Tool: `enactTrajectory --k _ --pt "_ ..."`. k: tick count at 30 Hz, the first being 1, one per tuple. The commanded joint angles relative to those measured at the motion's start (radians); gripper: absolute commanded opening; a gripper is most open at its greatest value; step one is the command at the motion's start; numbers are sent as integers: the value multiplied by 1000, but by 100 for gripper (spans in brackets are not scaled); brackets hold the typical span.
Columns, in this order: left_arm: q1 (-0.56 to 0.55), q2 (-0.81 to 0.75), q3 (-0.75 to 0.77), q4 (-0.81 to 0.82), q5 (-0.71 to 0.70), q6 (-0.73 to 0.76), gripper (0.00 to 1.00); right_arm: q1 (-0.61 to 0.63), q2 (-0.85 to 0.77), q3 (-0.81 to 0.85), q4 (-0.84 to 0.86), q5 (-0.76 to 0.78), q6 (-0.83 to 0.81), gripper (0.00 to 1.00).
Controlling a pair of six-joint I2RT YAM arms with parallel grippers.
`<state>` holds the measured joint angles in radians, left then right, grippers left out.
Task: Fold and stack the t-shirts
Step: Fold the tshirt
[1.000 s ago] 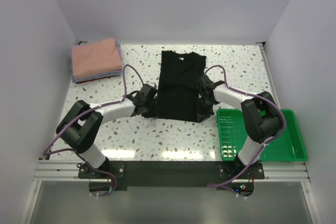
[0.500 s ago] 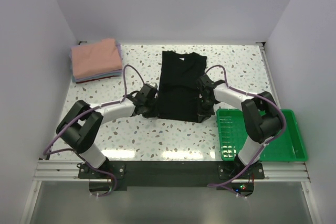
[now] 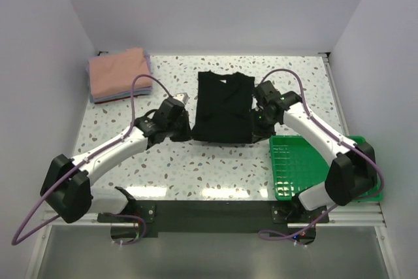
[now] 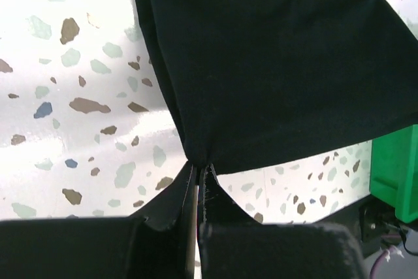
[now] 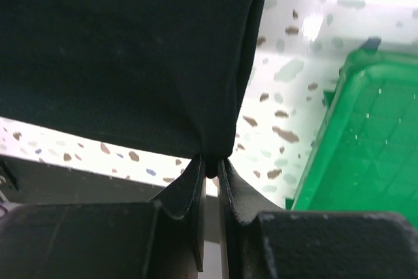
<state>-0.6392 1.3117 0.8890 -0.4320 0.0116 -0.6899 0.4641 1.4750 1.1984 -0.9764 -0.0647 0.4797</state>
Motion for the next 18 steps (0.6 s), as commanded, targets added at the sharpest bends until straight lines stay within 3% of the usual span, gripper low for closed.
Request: enactTrajectory --k 1,10,18 --pt "1 -40 45 -132 14 36 0 18 -57 21 -157 48 2 0" --pt "-1 -187 45 -309 163 -17 0 137 -192 -2 -326 37 111 0" --pt "-4 -212 165 -393 203 -57 0 168 -295 73 -435 39 223 0"
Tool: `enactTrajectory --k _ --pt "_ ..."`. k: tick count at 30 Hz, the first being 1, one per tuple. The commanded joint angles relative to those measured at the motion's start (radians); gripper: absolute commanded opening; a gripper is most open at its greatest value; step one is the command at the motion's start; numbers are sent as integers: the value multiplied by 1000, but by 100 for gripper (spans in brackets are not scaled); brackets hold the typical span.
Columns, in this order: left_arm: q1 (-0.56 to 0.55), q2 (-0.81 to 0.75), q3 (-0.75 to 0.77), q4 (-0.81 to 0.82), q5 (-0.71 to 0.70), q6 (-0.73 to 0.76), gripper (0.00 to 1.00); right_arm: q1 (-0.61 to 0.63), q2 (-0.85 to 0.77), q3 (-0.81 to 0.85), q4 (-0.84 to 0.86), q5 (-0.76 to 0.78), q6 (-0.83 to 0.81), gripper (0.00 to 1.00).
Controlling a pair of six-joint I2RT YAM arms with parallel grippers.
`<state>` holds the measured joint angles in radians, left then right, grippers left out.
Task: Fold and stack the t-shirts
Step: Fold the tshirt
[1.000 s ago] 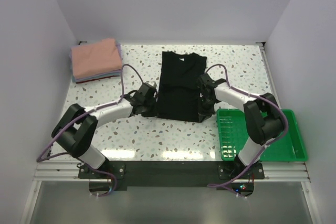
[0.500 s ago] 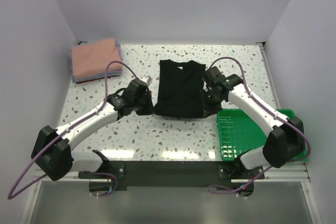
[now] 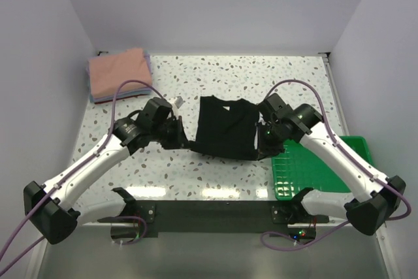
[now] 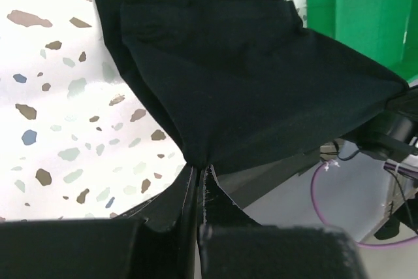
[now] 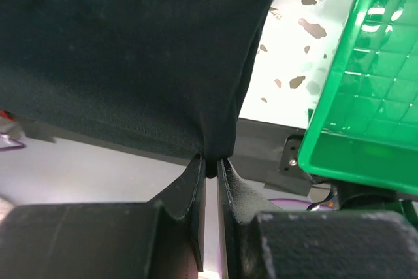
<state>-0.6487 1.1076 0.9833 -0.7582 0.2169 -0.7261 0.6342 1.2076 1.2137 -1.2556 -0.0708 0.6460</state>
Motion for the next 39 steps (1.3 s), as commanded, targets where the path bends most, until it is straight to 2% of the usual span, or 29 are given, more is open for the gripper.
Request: enactTrajectory --k 1,11,19,28,39 --pt "6 12 86 -67 -8 -19 0 -2 -23 67 -156 54 60 0" --pt "18 215 242 3 -57 54 0 -53 85 150 -84 186 54 0" --pt "93 343 313 79 -19 82 0 -154 196 213 19 183 -34 0" --pt "175 486 380 187 62 83 0 -228 386 366 68 186 -127 0" --pt "218 724 589 218 96 96 0 -329 602 569 113 151 -212 0"
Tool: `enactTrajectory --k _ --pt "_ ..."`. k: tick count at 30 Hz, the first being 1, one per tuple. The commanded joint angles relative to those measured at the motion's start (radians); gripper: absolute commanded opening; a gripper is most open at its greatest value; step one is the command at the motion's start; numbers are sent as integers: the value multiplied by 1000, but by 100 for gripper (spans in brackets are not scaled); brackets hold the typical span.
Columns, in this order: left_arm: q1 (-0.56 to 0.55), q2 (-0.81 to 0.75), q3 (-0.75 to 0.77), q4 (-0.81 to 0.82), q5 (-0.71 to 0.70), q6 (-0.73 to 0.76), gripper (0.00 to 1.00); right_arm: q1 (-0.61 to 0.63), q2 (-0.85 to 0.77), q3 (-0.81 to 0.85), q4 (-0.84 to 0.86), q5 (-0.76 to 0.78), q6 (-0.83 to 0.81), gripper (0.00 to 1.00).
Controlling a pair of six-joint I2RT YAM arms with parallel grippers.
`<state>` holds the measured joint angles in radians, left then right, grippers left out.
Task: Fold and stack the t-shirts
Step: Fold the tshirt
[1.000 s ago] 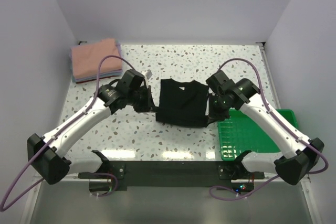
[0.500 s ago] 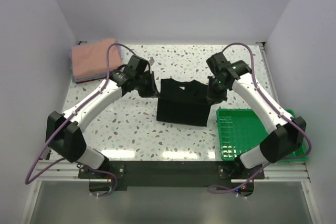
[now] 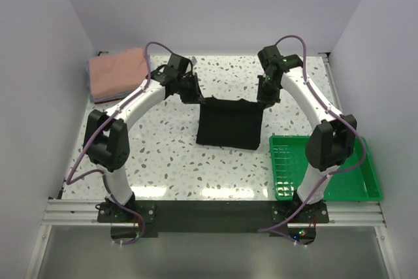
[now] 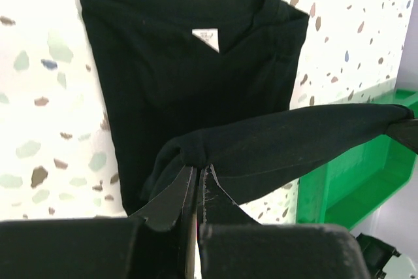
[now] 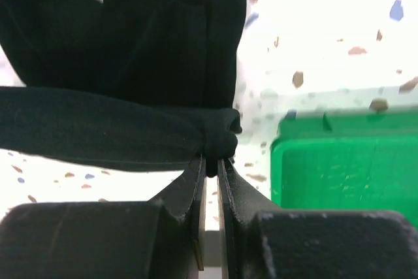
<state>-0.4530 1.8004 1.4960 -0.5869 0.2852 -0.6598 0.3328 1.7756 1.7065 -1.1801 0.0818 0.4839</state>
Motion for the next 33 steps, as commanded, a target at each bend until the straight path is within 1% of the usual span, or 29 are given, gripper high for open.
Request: enactTrajectory --k 1,6,10,19,25,28,30,31,32,33 --pt "25 43 98 47 29 31 0 -34 50 93 37 -5 -56 0" --pt "50 126 142 79 63 25 0 -69 166 194 40 -25 -90 0" --pt "63 174 178 81 63 19 0 -86 252 269 45 -59 -108 0" --pt "108 289 202 148 81 19 0 -101 438 399 48 -79 -142 0" --pt "120 373 268 165 109 22 0 -120 508 478 42 -80 -145 0" --pt "123 392 291 162 89 19 0 -126 547 516 39 -80 -146 0" --pt "126 393 293 162 51 11 0 -130 568 530 42 -80 -146 0" --pt "129 390 293 162 33 -3 2 -133 576 545 43 -102 -146 2" --pt "134 387 294 159 13 -9 18 -136 582 558 45 -111 -142 28" --pt "135 369 293 157 -41 -18 54 -140 596 573 39 -120 -137 37"
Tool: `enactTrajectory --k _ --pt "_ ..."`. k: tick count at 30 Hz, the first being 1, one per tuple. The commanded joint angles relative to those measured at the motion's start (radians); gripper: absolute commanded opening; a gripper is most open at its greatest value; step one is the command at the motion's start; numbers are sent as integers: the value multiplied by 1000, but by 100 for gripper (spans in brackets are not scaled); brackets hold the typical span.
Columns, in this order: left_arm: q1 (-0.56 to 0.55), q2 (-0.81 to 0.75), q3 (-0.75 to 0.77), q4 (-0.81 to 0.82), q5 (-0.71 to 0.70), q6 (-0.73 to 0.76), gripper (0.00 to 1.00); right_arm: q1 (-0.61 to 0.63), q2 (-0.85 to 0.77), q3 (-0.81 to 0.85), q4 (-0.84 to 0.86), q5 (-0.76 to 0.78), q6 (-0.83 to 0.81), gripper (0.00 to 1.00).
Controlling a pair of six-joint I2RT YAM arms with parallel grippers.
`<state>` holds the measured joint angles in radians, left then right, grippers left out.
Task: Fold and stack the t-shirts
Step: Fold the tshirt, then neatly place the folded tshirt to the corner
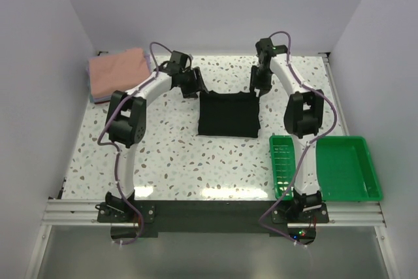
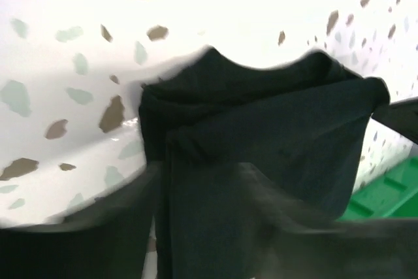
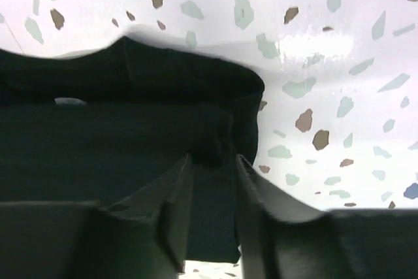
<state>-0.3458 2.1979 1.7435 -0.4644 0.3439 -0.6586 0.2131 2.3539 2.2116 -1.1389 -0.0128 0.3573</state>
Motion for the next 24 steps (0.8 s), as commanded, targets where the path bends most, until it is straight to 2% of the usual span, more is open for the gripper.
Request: enactTrajectory --k 1,4,6,12,14,20,24 --pt "28 -42 45 35 -130 -19 67 -18 22 109 -10 -32 -9 43" --pt "28 -121 16 68 -223 -4 84 -18 -7 128 -10 -53 -11 57" --pt "28 -183 -16 99 -241 13 88 -20 -40 105 19 -67 -9 59" --pt "25 -294 -203 222 -117 62 89 -6 -228 -120 152 -156 -8 63" --pt "27 -329 -317 303 -85 62 89 18 -274 -197 178 -173 -11 63" --pt "25 -417 -533 449 24 66 89 115 -337 -397 238 -242 6 62" --pt "25 -408 -627 598 182 63 90 131 -366 -541 335 -341 71 62"
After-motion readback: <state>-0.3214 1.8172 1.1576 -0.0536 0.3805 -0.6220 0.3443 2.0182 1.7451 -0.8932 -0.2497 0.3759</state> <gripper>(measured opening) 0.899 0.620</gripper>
